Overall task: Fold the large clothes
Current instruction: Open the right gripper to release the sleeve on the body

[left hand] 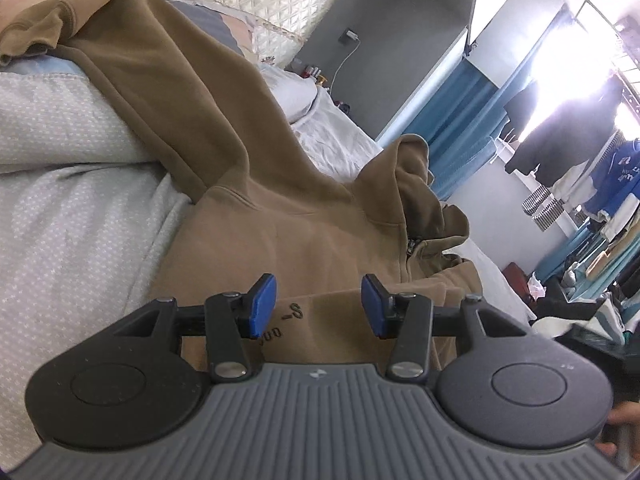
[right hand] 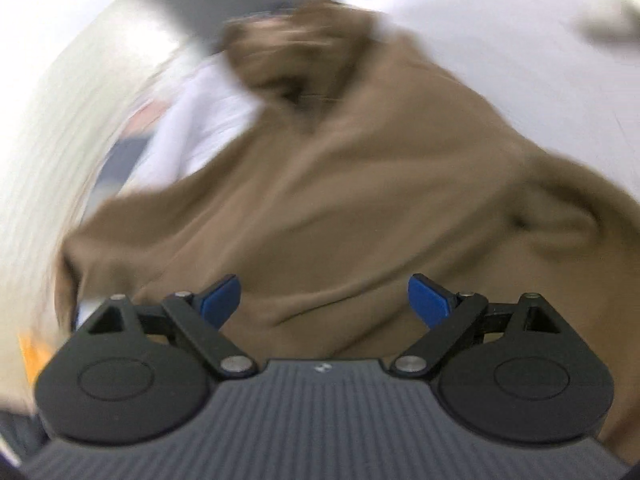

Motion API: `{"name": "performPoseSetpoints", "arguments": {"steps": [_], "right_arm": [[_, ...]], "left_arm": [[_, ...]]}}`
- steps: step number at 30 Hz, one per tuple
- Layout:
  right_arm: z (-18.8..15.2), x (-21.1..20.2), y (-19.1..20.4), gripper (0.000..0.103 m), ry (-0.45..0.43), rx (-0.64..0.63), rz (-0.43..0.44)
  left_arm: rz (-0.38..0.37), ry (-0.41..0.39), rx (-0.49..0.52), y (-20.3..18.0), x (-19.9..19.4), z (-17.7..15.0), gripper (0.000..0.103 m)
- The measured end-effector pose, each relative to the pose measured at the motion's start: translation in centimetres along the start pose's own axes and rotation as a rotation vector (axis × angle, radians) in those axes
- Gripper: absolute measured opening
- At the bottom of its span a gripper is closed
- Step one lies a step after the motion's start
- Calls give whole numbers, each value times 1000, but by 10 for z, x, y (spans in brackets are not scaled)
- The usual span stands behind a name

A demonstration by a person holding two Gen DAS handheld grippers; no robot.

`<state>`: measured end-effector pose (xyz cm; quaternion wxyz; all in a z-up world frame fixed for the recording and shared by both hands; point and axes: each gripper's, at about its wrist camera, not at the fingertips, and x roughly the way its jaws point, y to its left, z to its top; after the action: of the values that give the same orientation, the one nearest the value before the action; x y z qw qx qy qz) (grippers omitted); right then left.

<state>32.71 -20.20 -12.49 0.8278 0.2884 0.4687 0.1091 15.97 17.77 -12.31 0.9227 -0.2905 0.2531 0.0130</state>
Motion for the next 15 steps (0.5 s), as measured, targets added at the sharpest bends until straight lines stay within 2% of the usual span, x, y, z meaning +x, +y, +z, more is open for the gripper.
{"name": "performPoseSetpoints", "arguments": {"steps": [3, 4, 9, 10, 11, 12, 13, 14, 15], "right_arm": [[8, 25, -40, 93, 45, 203, 64], [9, 33, -48, 94, 46, 236, 82], [19, 66, -55, 92, 7, 243, 99], [22, 66, -61, 82, -5, 257, 108], [25, 66, -61, 65, -13, 261, 119], [28, 61, -61, 55, -23, 257, 128], [32, 57, -62, 38, -36, 259, 139], [35, 51, -63, 28, -47, 279, 162], [39, 45, -70, 23, -69, 328, 214]], "left_arm": [[-13, -17, -10, -1, 1, 0, 57], [-15, -24, -11, -1, 2, 0, 57], [17, -35, -21, 1, 11, -1, 58], [22, -34, -28, 2, 12, -1, 58], [28, -32, -37, 4, 14, -1, 58], [32, -30, -48, 6, 16, -2, 58], [31, -29, -58, 8, 17, -2, 58], [29, -30, -65, 8, 17, -2, 59], [25, -31, -69, 8, 18, -2, 58]]}}
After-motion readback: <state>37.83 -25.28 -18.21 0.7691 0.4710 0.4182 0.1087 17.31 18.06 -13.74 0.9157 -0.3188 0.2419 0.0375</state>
